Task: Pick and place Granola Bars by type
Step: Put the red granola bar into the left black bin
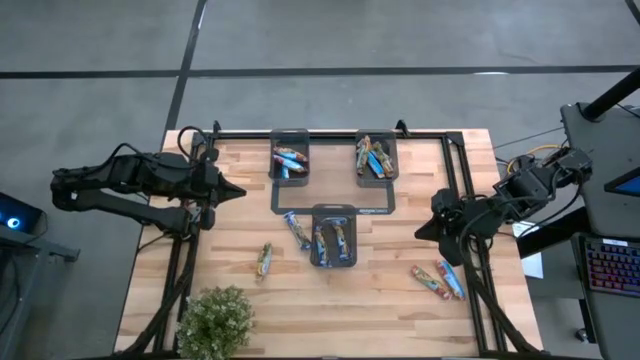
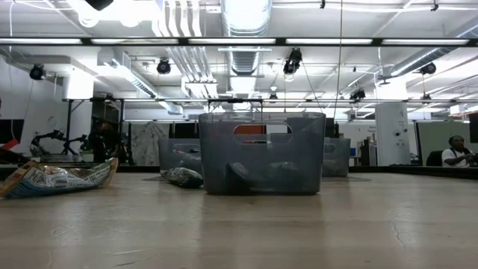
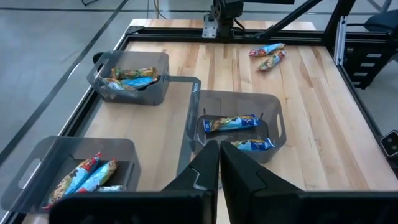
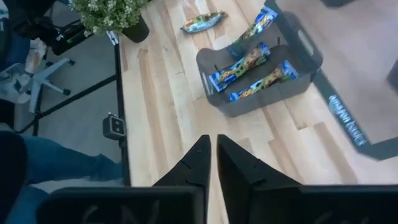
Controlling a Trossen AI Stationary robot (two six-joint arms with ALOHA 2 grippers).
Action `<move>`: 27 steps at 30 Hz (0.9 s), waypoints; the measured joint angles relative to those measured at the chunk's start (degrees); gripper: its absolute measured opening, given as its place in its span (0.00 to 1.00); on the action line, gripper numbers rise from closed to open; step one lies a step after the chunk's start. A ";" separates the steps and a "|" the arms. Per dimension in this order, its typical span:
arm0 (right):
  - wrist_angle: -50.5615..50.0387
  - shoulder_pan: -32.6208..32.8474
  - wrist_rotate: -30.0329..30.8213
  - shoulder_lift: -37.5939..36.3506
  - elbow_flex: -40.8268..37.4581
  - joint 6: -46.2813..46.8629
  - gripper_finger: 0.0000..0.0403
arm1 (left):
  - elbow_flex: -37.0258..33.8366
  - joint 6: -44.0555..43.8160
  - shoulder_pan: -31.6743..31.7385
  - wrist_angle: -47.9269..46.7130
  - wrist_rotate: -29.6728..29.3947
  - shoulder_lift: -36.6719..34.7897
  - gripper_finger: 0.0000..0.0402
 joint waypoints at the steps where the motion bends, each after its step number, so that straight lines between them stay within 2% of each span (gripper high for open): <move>1: -0.01 -0.01 -0.66 0.18 0.00 0.99 0.09 | 0.00 -0.23 -0.02 0.00 0.00 0.00 0.00; 11: -3.91 0.02 -3.26 3.91 0.00 3.84 0.42 | 0.00 -1.32 0.00 0.00 0.00 0.09 0.00; 17: -5.18 0.02 -8.46 6.80 0.00 5.32 0.61 | 0.00 -1.91 0.00 0.00 0.00 0.07 0.00; 22: -5.16 0.34 -12.90 8.55 -0.01 7.29 0.70 | 0.00 -2.22 -0.01 0.00 0.00 0.07 0.00; 27: -5.18 2.31 -12.96 8.83 -0.24 9.16 0.72 | 0.00 -2.27 0.00 0.00 0.00 0.07 0.00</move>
